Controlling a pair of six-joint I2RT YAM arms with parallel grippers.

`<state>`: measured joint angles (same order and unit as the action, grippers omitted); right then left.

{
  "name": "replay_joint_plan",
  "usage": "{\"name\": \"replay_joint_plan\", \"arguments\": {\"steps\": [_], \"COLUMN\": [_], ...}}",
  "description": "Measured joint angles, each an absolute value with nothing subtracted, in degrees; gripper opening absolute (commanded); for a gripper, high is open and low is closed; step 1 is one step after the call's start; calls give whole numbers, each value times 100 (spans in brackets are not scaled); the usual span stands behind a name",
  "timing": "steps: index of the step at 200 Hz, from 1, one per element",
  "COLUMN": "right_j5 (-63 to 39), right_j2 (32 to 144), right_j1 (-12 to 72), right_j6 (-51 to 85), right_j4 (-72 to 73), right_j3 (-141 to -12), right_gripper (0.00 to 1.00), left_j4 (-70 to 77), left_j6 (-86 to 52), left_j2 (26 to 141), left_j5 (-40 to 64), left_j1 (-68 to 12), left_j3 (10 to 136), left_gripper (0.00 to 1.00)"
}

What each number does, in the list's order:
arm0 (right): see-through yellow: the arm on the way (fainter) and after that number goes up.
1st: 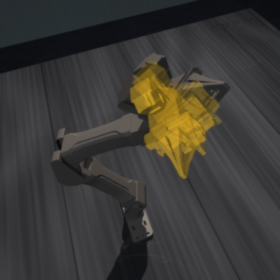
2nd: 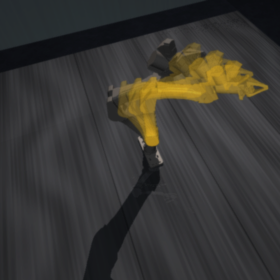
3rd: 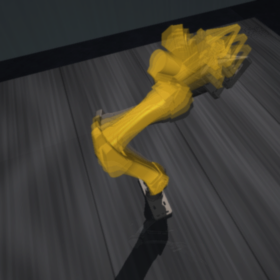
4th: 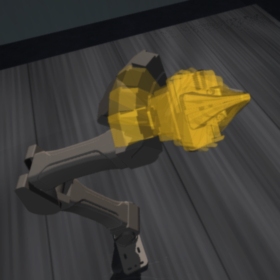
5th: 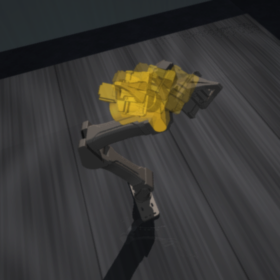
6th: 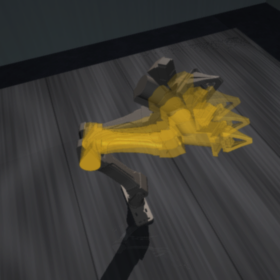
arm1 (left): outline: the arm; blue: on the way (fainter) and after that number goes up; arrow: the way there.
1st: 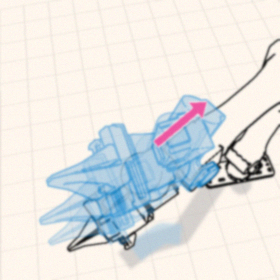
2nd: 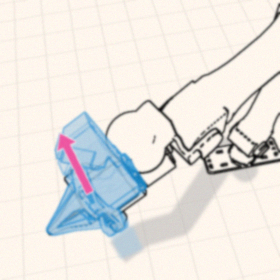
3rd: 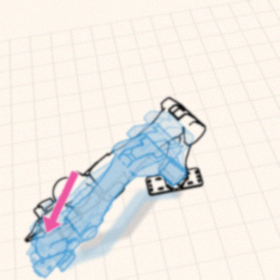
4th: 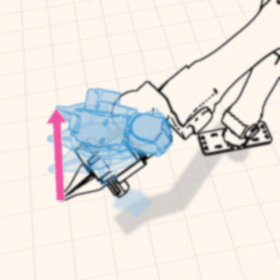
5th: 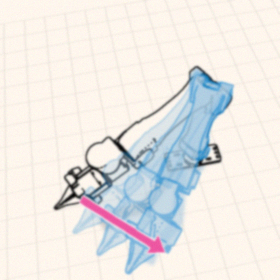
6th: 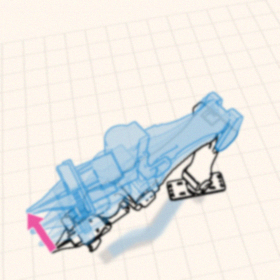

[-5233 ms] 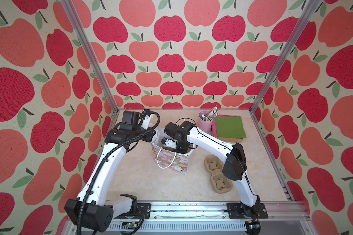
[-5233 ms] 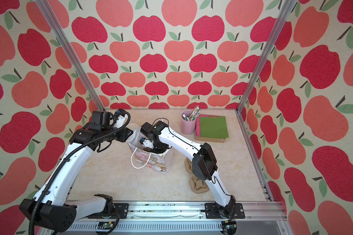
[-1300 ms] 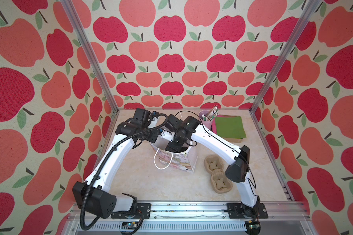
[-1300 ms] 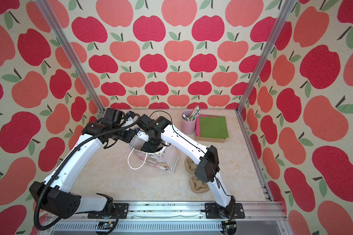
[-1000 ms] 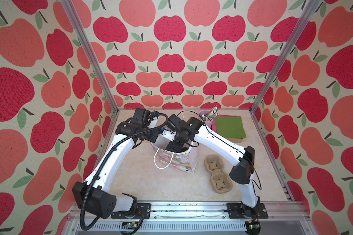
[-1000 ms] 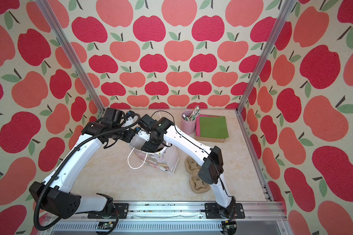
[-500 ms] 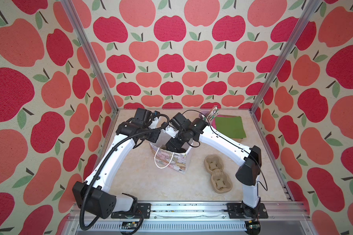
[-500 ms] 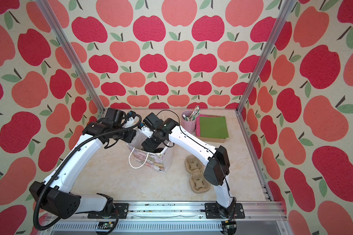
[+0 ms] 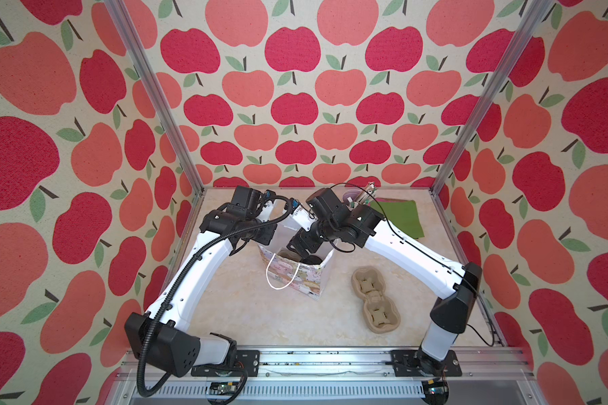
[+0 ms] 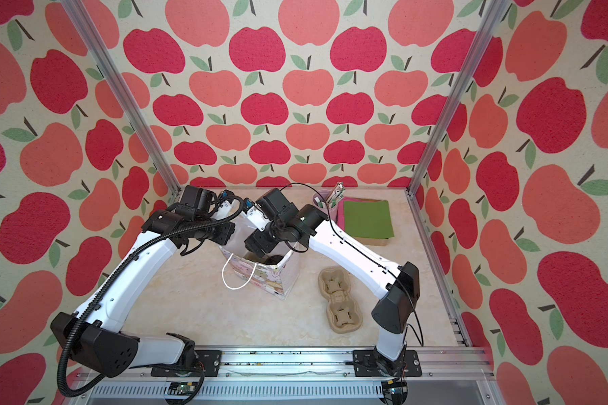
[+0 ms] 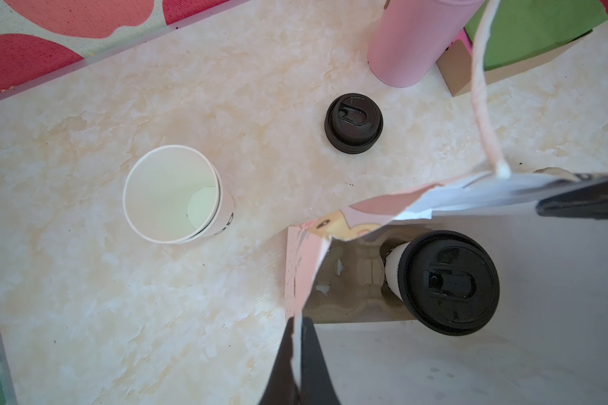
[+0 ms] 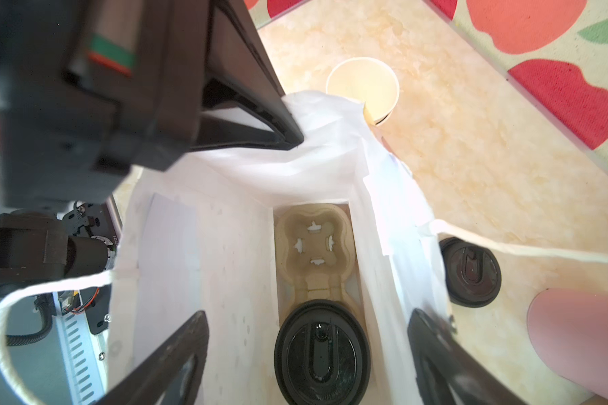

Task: Pack a coffee takeout order
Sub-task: Place the coffee cup in the cup tray.

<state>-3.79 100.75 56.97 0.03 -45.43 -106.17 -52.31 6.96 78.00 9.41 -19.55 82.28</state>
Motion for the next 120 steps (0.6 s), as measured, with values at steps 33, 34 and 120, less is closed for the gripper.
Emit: {"name": "replay_joint_plan", "arguments": {"steps": [33,34,120], "right_j5": [-408,-408,123], "right_j2": [9568,9553,8023], "right_j1": [5697,5697,4847], "right_j6": [-14,-14,-16], "right_j4": [-4075,-4064,-2993], "right_j3": [-10029,-10016,-8790], "right_gripper": [93,92,79], "left_j4": [-5181,-5181,-5026], "left_j6": [668,668,478], "left_j2": [7800,7800,7780], "left_j5": [941,941,967], "left_j1": [-1955,-1955,-1870], "left_j3": [8202,8202,8093], "left_gripper": [0,0,12]}}
